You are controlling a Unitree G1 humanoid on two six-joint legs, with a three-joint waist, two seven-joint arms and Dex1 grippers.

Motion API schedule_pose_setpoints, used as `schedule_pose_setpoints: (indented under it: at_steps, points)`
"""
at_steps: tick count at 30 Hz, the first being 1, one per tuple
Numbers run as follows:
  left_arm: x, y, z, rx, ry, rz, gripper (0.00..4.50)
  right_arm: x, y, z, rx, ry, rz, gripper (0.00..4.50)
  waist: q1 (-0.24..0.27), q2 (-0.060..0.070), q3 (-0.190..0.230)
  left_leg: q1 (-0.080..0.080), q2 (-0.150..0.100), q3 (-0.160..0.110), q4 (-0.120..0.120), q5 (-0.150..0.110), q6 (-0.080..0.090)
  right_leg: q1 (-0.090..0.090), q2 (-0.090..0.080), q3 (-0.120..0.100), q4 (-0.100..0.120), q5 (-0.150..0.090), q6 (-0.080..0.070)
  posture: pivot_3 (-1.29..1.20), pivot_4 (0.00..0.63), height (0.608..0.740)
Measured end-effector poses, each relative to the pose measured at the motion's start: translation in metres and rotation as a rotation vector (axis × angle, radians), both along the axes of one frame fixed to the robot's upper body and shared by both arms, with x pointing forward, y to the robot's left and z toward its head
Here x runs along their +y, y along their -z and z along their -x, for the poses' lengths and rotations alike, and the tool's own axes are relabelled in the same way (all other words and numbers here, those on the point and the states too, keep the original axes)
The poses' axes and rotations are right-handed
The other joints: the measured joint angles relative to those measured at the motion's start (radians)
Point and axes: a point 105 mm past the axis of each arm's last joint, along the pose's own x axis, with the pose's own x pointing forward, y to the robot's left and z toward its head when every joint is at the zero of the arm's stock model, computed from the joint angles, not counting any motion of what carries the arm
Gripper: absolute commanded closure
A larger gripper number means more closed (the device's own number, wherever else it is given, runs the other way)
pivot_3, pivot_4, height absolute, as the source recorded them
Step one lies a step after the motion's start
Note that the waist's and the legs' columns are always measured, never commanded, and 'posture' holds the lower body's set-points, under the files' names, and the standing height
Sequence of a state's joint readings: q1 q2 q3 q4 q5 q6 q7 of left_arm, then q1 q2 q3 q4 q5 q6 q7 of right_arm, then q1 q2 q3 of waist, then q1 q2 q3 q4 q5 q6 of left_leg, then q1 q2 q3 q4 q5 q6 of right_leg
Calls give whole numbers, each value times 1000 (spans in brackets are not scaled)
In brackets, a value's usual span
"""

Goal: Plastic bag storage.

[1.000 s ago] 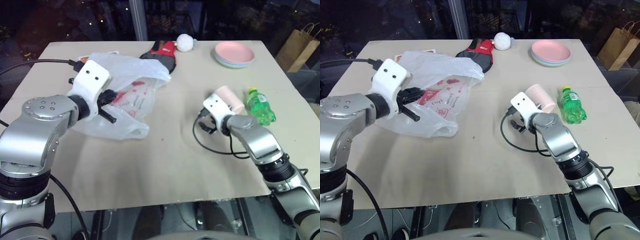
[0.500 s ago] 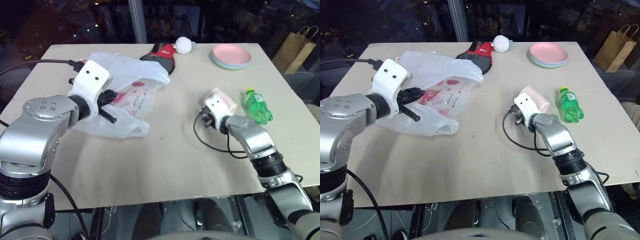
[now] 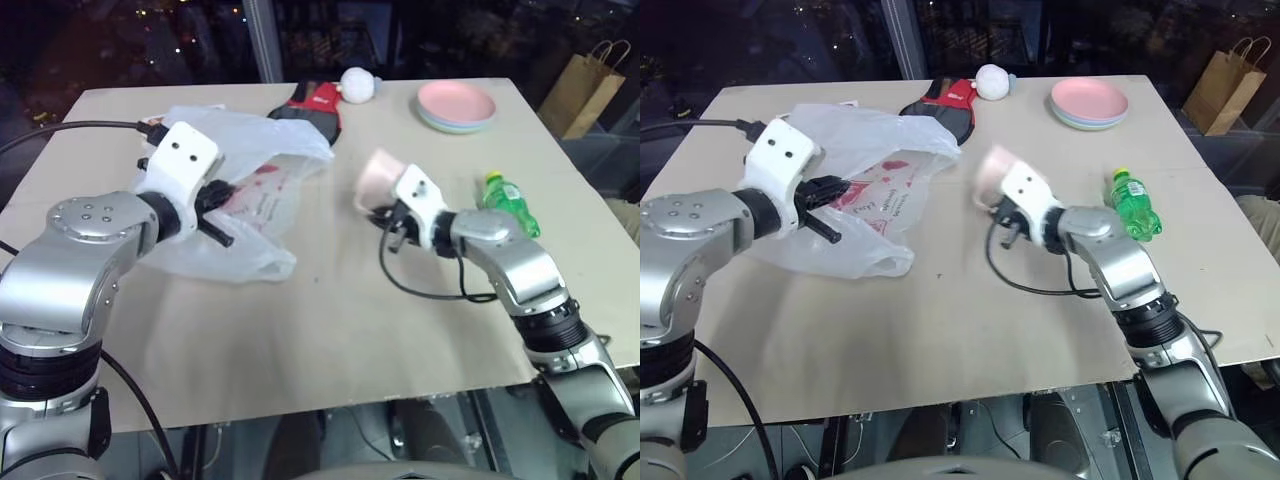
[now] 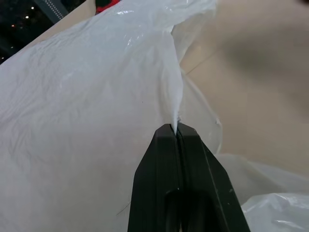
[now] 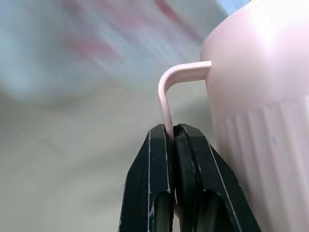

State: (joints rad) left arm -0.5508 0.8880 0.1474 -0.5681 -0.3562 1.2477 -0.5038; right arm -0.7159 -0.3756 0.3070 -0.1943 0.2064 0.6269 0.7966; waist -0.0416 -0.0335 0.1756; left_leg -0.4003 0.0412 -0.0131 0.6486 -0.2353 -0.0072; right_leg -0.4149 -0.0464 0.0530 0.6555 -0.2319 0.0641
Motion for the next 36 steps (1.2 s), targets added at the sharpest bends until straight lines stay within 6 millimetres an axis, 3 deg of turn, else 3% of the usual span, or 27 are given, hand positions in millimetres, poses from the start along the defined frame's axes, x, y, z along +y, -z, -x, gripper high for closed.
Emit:
schedule_pose_setpoints:
  at_steps: [4, 8, 13, 19, 22, 29, 36]
  points:
    - [-12, -6, -1, -20, 53, 42, 4500, 23, 21, 16, 20, -175, 78, 4487, 7, -1, 0, -2, -1, 1, 1, 0, 0, 0, -1, 0, -1, 0, 0, 0, 150, 740]
    - [-41, -20, 2, -56, 179, 142, 4500, 51, 37, 26, 45, -326, 154, 4487, 3, -1, 1, -1, 0, 0, 1, 0, 0, 0, -1, -1, 0, 0, 0, 0, 150, 740]
    - [-66, -30, 23, -28, 330, 230, 4500, 84, 19, 19, -67, -392, 139, 4487, -6, 0, 2, -1, 0, 0, 1, 0, 0, -1, 0, 0, 1, 0, 0, 0, 150, 740]
    - [-54, -28, 38, 31, 322, 262, 4500, 100, -11, 21, -192, -454, 115, 4487, -2, 0, 2, -1, 0, -1, 1, 0, 0, -1, -1, -1, 1, 0, 0, 0, 150, 740]
    - [-42, -29, 37, 18, 267, 251, 4500, 95, -24, 9, -229, -401, 115, 4487, 2, 0, 3, -1, 0, -2, 1, 0, -1, 0, -1, -2, 1, 0, 0, 0, 150, 740]
    - [-23, -33, 25, -19, 145, 310, 4500, 59, -34, -17, -219, -252, 127, 4487, 1, 0, 3, -1, 0, -2, 0, 0, -1, 0, -1, -2, 1, 0, 0, 0, 150, 740]
    - [-59, -52, 21, -54, 262, 601, 4500, 56, -17, -13, -142, -261, 171, 4487, 0, 0, 3, -1, -1, -2, 1, 0, -1, 0, -1, -1, 0, 0, 0, 0, 150, 740]
